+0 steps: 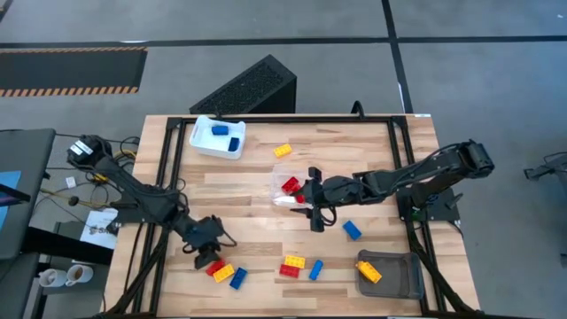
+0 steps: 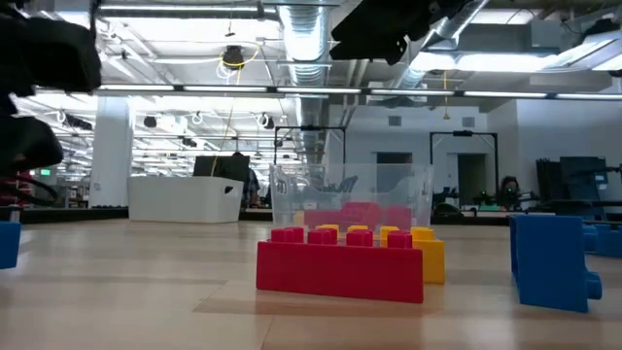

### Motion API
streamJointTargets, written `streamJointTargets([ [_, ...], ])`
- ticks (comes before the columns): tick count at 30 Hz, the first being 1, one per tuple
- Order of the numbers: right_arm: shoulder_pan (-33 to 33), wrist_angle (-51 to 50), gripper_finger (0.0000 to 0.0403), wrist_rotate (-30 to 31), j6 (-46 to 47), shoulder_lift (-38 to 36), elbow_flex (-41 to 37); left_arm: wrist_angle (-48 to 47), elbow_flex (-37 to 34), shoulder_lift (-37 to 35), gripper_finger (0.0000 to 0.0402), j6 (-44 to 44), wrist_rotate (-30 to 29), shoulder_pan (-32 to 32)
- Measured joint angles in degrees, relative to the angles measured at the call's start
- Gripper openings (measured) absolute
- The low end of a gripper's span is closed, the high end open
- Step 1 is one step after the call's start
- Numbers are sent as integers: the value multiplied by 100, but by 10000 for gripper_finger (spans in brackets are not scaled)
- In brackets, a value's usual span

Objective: Sort & place blocks by color
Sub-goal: Put the red game piece into the transparent bin

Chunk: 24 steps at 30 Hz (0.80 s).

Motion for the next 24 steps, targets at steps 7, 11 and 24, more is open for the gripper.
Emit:
streamJointTargets([
  [7, 0, 16, 230, -3, -4, 2, 0, -38, 178, 114, 176, -555, -64, -78],
  [11, 0, 14, 230, -4, -2, 2, 0, -524, 801, 747, 176, -335, 38, -258],
  [24, 93, 20, 230, -13, 144, 2, 0, -2470, 2141, 2177, 176, 552, 413, -371],
])
